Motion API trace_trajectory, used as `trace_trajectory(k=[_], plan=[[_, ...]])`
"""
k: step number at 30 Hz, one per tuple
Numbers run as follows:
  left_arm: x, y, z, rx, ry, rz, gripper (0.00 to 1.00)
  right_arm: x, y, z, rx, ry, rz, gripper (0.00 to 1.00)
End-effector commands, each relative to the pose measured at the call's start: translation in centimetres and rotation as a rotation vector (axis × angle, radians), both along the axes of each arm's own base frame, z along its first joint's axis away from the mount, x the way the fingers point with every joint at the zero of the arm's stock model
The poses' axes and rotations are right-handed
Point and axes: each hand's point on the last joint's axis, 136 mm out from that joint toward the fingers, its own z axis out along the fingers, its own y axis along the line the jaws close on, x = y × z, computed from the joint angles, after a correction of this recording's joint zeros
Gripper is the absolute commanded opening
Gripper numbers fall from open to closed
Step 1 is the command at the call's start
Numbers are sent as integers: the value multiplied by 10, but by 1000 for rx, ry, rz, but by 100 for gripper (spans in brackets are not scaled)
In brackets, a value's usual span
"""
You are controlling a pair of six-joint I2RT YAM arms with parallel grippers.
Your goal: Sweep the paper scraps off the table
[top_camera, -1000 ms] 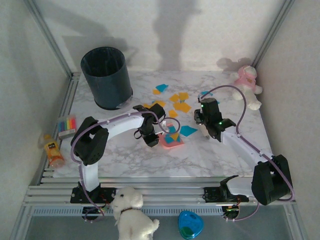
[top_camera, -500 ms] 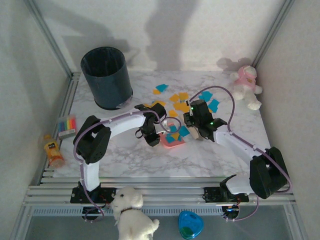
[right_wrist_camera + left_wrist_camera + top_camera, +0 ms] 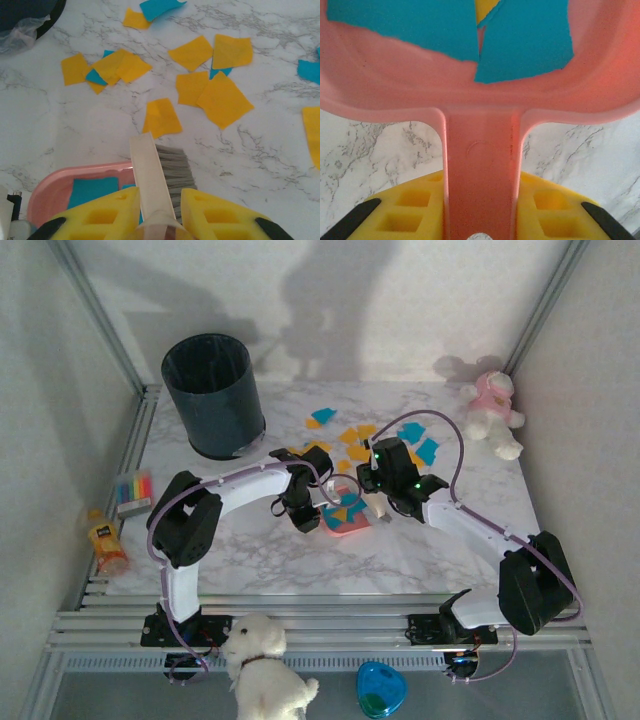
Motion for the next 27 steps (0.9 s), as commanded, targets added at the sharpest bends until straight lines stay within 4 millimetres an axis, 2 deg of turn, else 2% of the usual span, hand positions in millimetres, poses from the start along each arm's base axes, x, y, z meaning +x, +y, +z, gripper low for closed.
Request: trace_trajectory(k=[1, 14, 27], plan=[[-8, 3, -5, 37, 33, -14, 0, -13, 12, -8, 36, 78, 30, 0], [-5, -2, -2, 7, 20, -7, 0, -19, 19, 2, 95, 98, 39, 0], [2, -1, -1, 9, -11, 18, 0, -20, 8, 14, 88, 82, -15, 0]])
